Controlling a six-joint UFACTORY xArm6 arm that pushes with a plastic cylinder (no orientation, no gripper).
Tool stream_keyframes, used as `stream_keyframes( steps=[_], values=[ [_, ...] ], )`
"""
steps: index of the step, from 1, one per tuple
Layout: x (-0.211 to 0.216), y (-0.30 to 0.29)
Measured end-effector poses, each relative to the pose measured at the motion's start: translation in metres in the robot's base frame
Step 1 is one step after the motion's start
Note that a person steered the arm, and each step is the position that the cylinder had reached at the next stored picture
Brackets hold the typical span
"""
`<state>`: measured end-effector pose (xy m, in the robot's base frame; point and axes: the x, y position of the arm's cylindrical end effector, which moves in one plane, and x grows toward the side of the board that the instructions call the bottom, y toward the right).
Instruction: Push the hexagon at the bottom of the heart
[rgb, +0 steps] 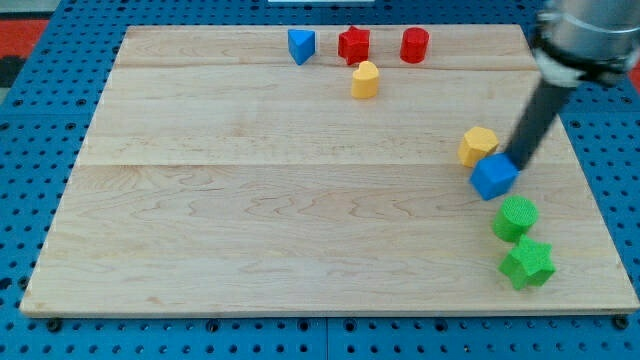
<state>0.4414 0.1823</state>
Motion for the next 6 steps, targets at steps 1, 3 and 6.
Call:
stream_keyframes(
  steps=[1, 3, 6],
  values=[
    [-0.037, -0.060],
    [-0.038, -0.036],
    [-0.056, -0.071]
  ],
)
